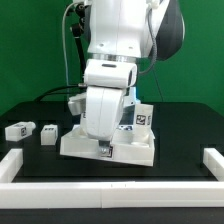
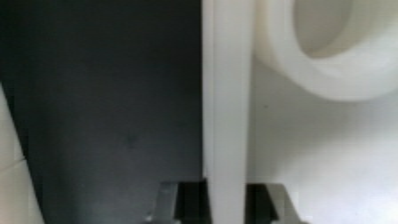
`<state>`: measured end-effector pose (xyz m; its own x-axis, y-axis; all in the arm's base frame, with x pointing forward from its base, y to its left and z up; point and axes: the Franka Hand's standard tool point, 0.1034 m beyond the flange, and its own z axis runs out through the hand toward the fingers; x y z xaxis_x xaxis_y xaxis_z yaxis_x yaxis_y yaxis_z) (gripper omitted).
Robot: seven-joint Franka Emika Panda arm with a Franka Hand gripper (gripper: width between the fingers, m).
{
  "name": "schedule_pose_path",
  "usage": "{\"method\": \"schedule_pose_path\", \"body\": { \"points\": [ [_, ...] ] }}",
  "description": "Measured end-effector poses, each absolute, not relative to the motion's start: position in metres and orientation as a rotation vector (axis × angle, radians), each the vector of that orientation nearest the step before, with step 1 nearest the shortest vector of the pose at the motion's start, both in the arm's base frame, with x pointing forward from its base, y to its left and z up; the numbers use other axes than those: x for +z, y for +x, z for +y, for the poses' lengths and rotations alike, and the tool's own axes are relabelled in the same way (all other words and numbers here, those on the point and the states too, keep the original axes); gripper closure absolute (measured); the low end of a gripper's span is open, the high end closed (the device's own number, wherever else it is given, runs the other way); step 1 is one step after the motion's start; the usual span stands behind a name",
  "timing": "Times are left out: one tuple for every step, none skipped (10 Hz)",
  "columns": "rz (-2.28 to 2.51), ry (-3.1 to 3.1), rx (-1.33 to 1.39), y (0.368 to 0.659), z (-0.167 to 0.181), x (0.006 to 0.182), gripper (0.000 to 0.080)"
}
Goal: Assemble square table
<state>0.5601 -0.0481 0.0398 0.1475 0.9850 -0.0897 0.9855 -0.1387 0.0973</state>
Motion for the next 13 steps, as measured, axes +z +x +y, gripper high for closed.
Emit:
{"method": "schedule_pose_path", "body": {
  "points": [
    [2.000, 2.243, -0.017, 0.560, -0.049, 0.040, 0.0747],
    [2.057, 2.179, -0.031, 0.562, -0.046, 0.040, 0.0747],
    [2.081, 2.153, -0.019, 0.570, -0.025, 0.041, 0.0747],
    [2.039, 2.205, 0.018, 0.592, 0.007, 0.045, 0.0747],
    [2.084, 2.141, 0.079, 0.614, 0.022, 0.046, 0.0747],
    [2.079, 2.113, 0.135, 0.624, 0.027, 0.046, 0.0747],
    [2.075, 2.122, 0.127, 0.622, 0.026, 0.044, 0.0747],
    [2.072, 2.126, 0.127, 0.622, 0.025, 0.044, 0.0747],
    [2.071, 2.128, 0.127, 0.621, 0.025, 0.044, 0.0747],
    [2.069, 2.130, 0.126, 0.621, 0.025, 0.043, 0.0747],
    [2.062, 2.138, 0.126, 0.621, 0.026, 0.043, 0.0747],
    [2.023, 2.191, 0.123, 0.620, 0.036, 0.039, 0.0747],
    [2.023, 2.200, 0.127, 0.622, 0.049, 0.034, 0.0747]
  ]
}}
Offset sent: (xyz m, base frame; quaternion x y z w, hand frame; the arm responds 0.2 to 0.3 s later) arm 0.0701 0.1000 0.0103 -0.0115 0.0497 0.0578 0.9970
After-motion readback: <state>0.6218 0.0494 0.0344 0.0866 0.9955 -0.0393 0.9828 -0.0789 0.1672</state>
